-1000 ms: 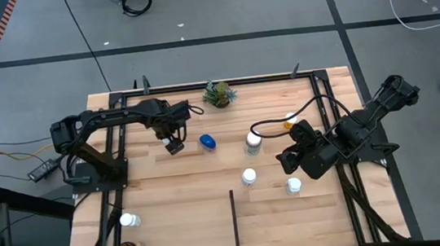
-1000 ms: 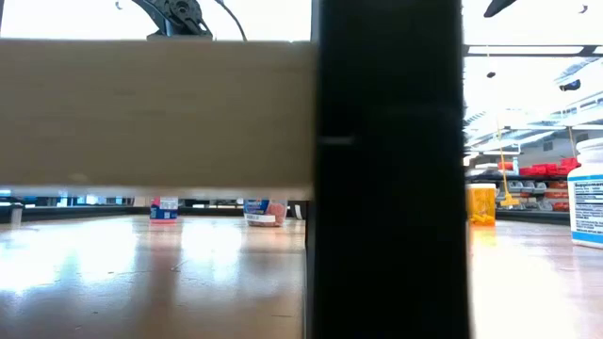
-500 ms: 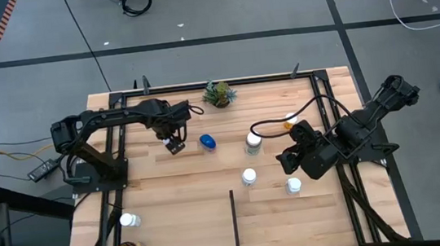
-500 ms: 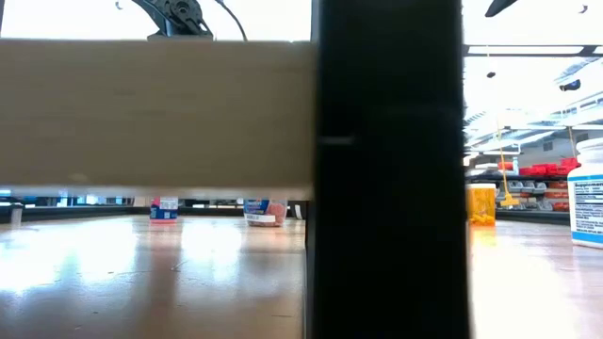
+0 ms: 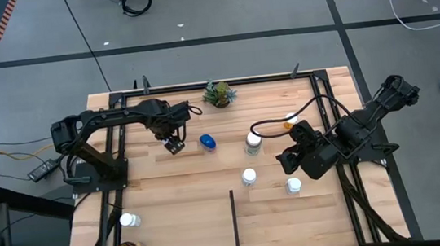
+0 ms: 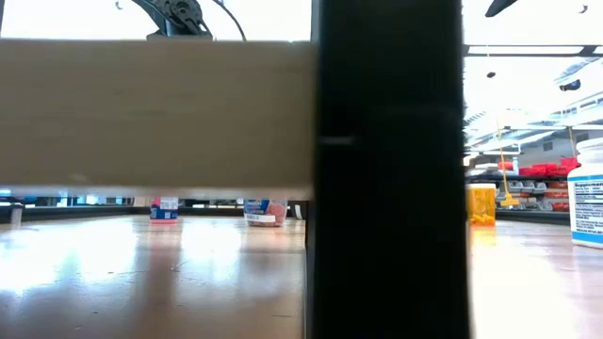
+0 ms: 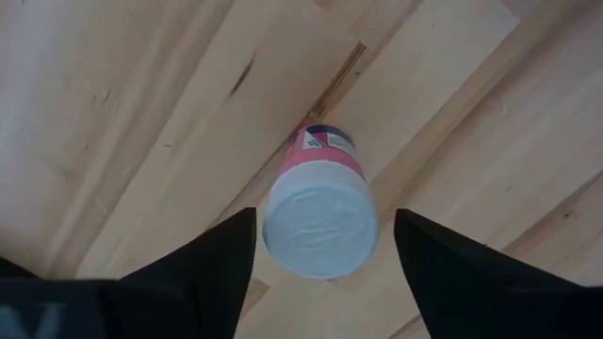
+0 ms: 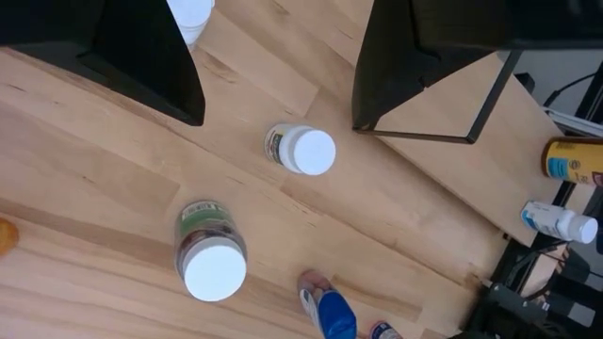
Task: Pick and place medicine bottles onto shelf by color
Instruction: Put the pink medicine bottle on the shelf
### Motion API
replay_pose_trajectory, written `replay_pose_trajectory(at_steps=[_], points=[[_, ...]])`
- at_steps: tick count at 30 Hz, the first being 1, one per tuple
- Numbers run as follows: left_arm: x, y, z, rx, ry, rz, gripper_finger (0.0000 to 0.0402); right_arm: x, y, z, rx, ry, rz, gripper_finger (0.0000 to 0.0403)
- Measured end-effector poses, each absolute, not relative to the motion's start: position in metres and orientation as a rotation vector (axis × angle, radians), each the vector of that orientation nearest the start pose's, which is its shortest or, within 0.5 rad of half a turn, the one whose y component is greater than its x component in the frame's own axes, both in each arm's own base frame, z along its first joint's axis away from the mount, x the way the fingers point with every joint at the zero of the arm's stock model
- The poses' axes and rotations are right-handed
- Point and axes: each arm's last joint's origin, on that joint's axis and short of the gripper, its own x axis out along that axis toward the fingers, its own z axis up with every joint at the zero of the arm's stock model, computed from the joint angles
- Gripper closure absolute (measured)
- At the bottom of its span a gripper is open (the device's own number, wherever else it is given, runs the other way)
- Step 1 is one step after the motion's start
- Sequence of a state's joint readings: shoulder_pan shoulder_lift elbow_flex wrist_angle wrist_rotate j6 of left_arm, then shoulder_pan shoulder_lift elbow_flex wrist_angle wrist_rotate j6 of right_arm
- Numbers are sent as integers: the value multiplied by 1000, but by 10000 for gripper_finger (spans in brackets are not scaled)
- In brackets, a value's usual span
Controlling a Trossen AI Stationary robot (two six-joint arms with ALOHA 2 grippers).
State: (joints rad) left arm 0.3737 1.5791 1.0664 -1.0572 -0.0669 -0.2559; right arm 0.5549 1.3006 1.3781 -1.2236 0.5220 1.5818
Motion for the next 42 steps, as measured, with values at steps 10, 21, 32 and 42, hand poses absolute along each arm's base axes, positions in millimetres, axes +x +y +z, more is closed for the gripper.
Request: replay_pose_trajectory(at_steps=[10,21,32,42], points=[[247,99,203,-414,1519,522,143,201,108,352,859,728,-689,126],[249,86,203,-438,1533,510,234,201,108,352,802,746,-664,126],[253,23,258,-368,1559,355,218,201,107,352,679,782,-608,126],[255,-61,314,-424,1378,266,224,200,107,352,536,824,-545,126]])
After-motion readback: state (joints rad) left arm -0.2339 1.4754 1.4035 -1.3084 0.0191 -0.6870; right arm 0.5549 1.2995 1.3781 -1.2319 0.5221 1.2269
